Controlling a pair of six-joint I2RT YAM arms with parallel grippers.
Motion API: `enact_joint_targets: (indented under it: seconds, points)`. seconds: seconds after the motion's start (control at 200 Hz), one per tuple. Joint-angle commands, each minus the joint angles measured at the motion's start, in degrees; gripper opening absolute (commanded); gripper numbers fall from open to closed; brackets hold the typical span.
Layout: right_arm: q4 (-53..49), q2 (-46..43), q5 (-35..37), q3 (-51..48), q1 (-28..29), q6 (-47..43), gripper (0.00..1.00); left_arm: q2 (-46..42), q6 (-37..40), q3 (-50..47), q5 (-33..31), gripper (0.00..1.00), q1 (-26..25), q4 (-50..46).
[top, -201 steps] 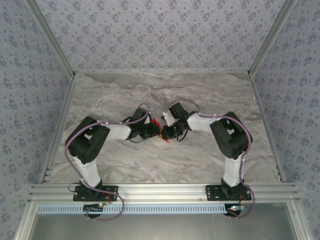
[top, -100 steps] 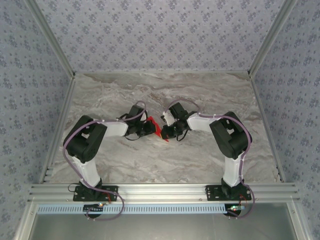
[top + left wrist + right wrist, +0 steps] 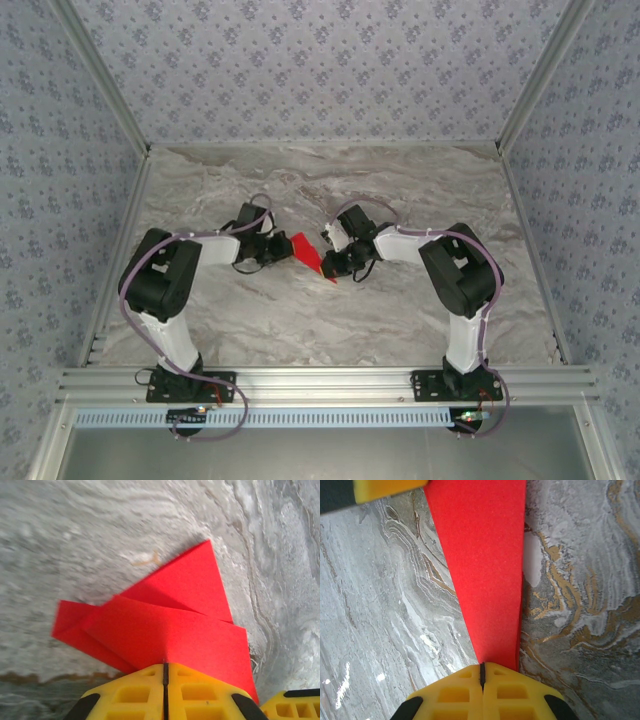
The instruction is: Fold a paper plane with a square sheet of paper (pick it up from the middle)
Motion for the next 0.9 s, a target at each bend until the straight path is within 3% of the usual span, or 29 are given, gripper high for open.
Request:
enact_joint_targets:
  seconds: [0.0, 0.25, 0.415, 0.615, 0.759, 0.894]
  points:
    - [-8.17, 3.62, 4.36, -2.54, -0.42, -1.01, 0.00, 0.19, 2.66, 0.43, -7.82, 0.08, 4.55, -4.32]
    - [-8.13, 3.71, 4.18, -2.62, -0.33, -0.84, 0.00, -0.37, 4.52, 1.90, -6.96, 0.08, 9.18, -5.45]
    - [-8.06, 3.62, 4.01, -2.69, -0.25, -0.67, 0.00, -6.50, 3.45, 0.55, -2.96, 0.08, 8.87, -3.88]
    - [-7.86, 3.80, 4.05, -2.69, -0.25, -0.53, 0.00, -12.22, -0.17, -3.39, 1.05, 0.09, 2.00, 2.50]
    - [-7.74, 4.02, 4.01, -2.81, -0.25, -0.50, 0.00, -8.61, -0.75, -1.61, 1.03, 0.08, -4.17, 4.07]
    - [-7.69, 4.15, 3.85, -2.96, -0.16, -0.40, 0.00, -2.77, -1.14, 0.96, 1.21, 0.08, -6.69, 5.20]
